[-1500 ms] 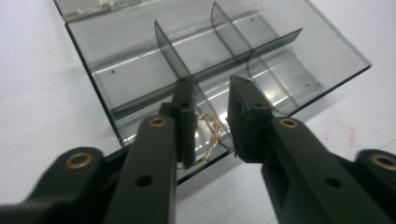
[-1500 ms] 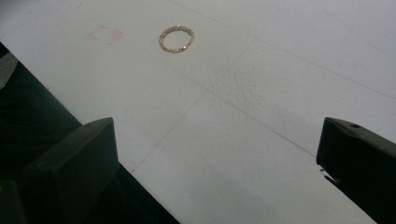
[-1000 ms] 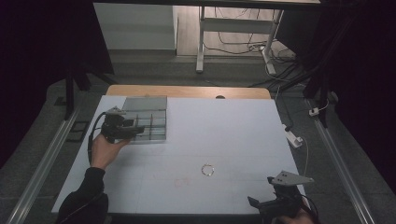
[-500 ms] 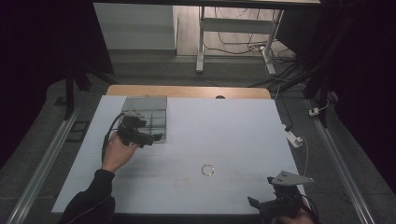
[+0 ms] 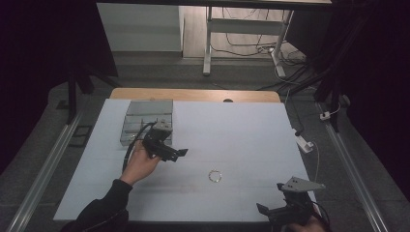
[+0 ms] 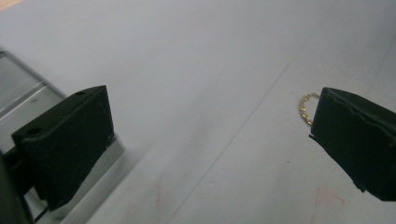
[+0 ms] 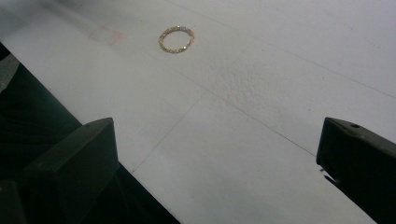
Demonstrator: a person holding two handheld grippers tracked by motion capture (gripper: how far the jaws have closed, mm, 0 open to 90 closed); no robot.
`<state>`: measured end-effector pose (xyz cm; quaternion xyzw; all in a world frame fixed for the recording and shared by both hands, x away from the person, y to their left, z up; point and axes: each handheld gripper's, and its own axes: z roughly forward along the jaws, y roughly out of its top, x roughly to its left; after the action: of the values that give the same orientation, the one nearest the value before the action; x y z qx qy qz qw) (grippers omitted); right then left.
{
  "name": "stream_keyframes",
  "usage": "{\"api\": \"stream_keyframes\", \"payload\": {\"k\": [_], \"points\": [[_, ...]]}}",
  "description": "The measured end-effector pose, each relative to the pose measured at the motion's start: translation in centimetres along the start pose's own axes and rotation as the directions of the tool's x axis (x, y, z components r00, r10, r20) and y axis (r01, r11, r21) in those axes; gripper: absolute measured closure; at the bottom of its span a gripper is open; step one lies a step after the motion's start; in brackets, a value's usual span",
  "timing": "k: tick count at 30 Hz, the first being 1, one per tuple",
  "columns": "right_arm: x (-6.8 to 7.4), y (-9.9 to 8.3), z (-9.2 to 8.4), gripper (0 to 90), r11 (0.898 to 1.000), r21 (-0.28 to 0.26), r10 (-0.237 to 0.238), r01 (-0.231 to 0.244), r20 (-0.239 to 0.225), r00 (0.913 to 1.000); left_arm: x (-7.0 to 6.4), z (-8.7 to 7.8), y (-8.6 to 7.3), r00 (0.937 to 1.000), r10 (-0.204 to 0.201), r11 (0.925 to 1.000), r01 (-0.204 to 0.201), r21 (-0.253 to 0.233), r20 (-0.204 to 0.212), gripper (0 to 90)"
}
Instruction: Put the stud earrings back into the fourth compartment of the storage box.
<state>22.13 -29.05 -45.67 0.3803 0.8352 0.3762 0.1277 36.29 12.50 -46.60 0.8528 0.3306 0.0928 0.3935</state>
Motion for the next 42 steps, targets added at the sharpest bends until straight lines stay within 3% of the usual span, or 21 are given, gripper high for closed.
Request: {"api": "stream_keyframes", "payload": {"k": [6,13,22,25,34,42], "points": [[-0.1,0.0,0.0,0.0,1.000,0.003,0.010,-0.010,0.002,0.9999,-1.7,1.6,0.8,0.9964,0.041,0.9992,-0.041,-0.002,0.075,0.0],[-0.1,0.0,0.1,0.0,1.000,0.009,0.020,-0.020,0.009,0.9998,-3.3,3.8,1.4,0.9923,0.090,0.9938,-0.095,0.057,0.085,0.0],[-0.2,0.0,0.1,0.0,0.999,0.011,0.030,-0.030,0.012,0.9995,-5.0,6.5,1.6,0.9897,0.091,0.9894,-0.103,0.102,0.110,0.0],[-0.2,0.0,0.1,0.0,1.000,0.014,0.026,-0.026,0.009,0.9996,-5.7,7.3,1.6,0.9886,0.101,0.9875,-0.113,0.110,0.112,0.0],[-0.2,0.0,0.1,0.0,1.000,0.015,0.017,-0.017,0.000,0.9999,-7.4,9.7,0.9,0.9883,0.143,0.9748,-0.150,0.165,0.054,0.0],[-0.1,0.0,0.1,0.0,1.000,0.019,0.006,-0.006,-0.003,1.0000,-7.0,10.2,0.4,0.9859,0.158,0.9733,-0.165,0.160,0.055,1.5]]}}
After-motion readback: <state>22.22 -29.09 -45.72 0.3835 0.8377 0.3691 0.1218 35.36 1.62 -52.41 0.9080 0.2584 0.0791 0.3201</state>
